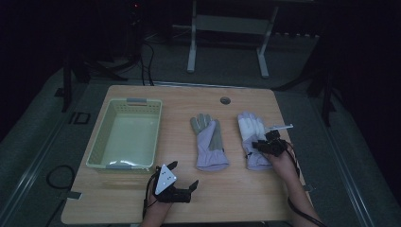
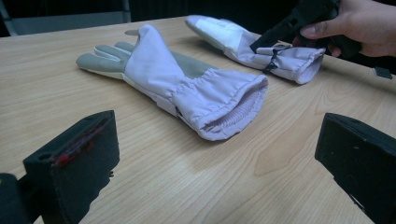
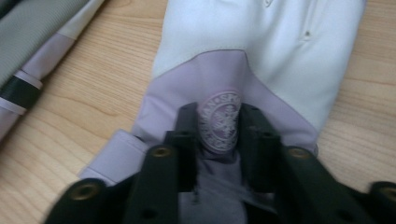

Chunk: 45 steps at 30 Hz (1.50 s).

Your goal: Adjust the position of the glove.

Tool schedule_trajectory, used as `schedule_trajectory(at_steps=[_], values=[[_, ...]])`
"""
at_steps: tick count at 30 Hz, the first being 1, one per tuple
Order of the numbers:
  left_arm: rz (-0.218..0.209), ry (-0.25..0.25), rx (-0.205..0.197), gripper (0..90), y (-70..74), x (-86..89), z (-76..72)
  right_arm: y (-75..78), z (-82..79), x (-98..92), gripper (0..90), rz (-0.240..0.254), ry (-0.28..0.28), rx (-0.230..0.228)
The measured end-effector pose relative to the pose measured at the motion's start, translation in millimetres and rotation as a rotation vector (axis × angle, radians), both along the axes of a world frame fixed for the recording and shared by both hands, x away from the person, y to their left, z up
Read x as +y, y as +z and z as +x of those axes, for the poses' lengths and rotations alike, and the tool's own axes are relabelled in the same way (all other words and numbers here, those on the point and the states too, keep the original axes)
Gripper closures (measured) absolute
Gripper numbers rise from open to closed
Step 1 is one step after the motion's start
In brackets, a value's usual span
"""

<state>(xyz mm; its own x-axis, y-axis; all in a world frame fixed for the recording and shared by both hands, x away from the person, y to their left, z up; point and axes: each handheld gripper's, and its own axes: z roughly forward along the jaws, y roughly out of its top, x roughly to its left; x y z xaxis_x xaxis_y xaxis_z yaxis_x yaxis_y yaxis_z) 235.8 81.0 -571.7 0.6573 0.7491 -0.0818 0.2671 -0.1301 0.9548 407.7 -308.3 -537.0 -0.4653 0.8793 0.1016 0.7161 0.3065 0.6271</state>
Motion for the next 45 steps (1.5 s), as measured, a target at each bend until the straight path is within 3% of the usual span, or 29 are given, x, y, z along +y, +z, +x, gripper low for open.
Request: schedule_trajectory(at_steps=[3,6,10,20,26,30,33,35,39,40,45], values=[[-0.002,0.002,0.003,0.1,0.0,0.0,0.3,1.6,-3.4,2.8,77.3,-0.006,-0.018,-0.006],[-0.004,0.003,0.003,0.1,0.0,0.1,0.3,4.5,-4.8,-1.0,79.4,0.049,-0.039,0.010],[-0.003,0.004,0.004,0.1,0.0,0.1,0.5,7.6,-6.8,-5.5,80.4,0.076,-0.046,0.002],[-0.006,0.008,0.006,0.1,-0.1,0.2,0.5,54.7,-10.1,0.6,81.1,0.021,-0.086,-0.042],[-0.006,0.007,0.004,0.1,-0.1,0.1,0.3,88.0,-13.6,22.1,81.5,-0.007,-0.066,-0.073],[-0.005,0.007,0.004,0.1,-0.1,0.1,0.4,109.9,-17.3,39.8,81.5,0.000,-0.054,-0.103],[-0.009,0.007,0.006,0.1,-0.2,0.4,0.6,117.8,-18.8,49.1,81.4,-0.004,-0.042,-0.103],[-0.009,0.007,0.006,0.1,-0.2,0.5,0.6,130.8,-21.6,66.6,81.4,-0.004,-0.033,-0.117],[-0.006,0.009,0.004,0.1,-0.1,0.5,0.5,140.1,-24.1,84.4,81.4,0.002,-0.014,-0.115],[-0.007,0.009,0.005,0.1,-0.1,0.5,0.5,145.0,-26.4,98.9,81.4,0.010,0.002,-0.111],[-0.009,0.008,0.006,0.1,-0.1,0.8,0.7,149.0,-32.4,126.7,81.3,0.002,0.028,-0.116]])
